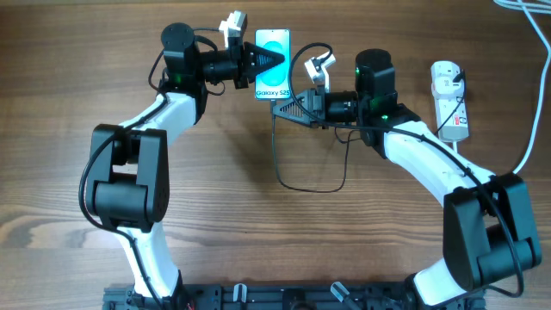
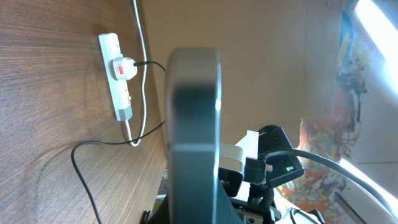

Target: Plug charger to phone and switch on socket

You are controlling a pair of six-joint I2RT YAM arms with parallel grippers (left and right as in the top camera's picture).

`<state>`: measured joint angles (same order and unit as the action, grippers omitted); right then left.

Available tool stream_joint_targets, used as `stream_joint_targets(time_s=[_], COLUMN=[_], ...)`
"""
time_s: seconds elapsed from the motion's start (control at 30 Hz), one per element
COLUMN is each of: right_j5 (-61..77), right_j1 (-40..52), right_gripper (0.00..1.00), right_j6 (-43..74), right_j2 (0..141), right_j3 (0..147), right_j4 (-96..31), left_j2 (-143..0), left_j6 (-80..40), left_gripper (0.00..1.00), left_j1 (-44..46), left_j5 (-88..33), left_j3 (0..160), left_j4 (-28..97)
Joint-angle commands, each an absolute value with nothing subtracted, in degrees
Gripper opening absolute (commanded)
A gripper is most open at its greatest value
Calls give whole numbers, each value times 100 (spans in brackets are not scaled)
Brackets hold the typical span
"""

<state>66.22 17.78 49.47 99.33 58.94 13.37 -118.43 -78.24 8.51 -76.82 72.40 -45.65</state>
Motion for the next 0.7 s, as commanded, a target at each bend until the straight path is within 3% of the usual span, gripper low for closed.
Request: stream_joint_targets(time_s=[0.0,0.4,0.67], right_j5=[5651,5599,6403], right_j1=[1417,1415,1415], right_gripper=[4,4,5], right_j6=[4976,5059,4633], right_j2=[9990,9990,9926], right_j3=[5924,5924,5924], right_j4=[1505,1522,1308], left_j2=[-11830,-11830,-11830], left_j6=[-7883,-7870,-7644], left_gripper=[4,4,4], left_j1=[965,965,958], left_j5=[-8936,-8934,-8860], left_j3=[7286,7286,7286], left_j4=[-4560,-4563,-4565])
